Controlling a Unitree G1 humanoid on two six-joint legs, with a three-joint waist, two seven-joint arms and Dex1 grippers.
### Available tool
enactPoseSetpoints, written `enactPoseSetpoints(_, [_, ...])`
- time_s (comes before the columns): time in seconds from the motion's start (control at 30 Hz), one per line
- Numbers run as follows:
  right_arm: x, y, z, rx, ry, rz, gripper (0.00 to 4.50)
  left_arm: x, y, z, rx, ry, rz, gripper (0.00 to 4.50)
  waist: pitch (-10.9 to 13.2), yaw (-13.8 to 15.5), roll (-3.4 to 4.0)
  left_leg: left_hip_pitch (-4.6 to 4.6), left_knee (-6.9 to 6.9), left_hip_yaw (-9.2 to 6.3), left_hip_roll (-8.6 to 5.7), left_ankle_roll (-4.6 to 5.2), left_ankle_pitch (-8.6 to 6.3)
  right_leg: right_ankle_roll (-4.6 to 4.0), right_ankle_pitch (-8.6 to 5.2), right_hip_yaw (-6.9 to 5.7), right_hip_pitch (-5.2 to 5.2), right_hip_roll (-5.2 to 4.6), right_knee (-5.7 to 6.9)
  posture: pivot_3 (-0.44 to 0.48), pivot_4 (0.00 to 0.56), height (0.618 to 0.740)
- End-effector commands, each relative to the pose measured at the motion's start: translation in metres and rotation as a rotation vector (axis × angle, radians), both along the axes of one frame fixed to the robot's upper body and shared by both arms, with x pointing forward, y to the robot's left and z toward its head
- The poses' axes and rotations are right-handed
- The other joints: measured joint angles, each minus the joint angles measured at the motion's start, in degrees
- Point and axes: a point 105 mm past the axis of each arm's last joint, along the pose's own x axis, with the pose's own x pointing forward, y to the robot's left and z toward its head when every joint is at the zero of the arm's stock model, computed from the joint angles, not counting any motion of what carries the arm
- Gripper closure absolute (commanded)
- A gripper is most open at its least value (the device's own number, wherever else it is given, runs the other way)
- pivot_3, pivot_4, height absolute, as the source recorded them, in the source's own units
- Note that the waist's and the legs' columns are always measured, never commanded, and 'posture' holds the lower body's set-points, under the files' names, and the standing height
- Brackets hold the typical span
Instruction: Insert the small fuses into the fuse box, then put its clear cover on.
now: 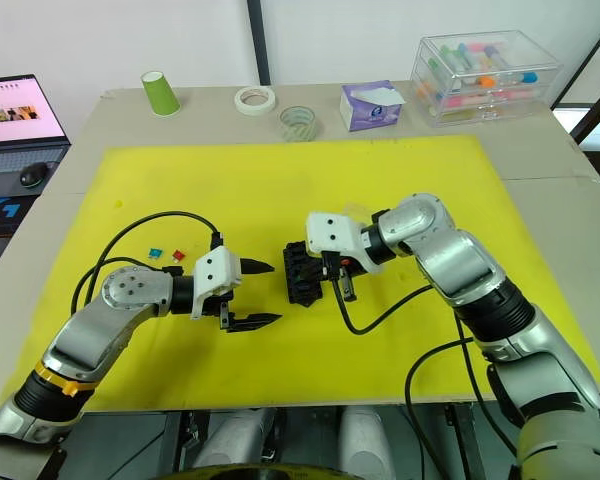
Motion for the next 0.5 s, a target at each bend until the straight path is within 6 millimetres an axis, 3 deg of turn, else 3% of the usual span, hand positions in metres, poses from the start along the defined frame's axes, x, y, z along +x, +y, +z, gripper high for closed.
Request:
enactPoseSetpoints(0.03, [0.0,-0.005,-0.017,-0.07,0.003,0.0,4.48,0.003,0.002,0.01,-0.006,-0.048,0.001,0.0,0.0,0.01,0.0,0.0,0.0,0.0,0.0,0.0,0.0,0.0,0.0,0.0,0.0,0.0,0.0,0.0,0.15,0.74])
enactPoseSetpoints(0.33, [0.009,-0.016,-0.033,-0.156,-0.003,-0.034,4.48,0.003,0.001,0.01,-0.008,-0.05,0.004,0.0,-0.01,0.05,0.0,0.17,0.0,-0.04,0.0,0.0,0.0,0.0,0.0,0.0,0.19,0.01,-0.04,0.0,0.15,0.74])
enactPoseSetpoints(0.5, [0.011,-0.021,-0.035,-0.172,-0.001,-0.04,4.48,0.003,0.003,0.011,-0.006,-0.051,0.007,0.0,-0.03,0.29,-0.02,0.86,-0.23,-0.07,0.0,0.02,-0.01,0.0,0.0,-0.02,0.89,0.01,-0.29,0.0,0.15,0.74])
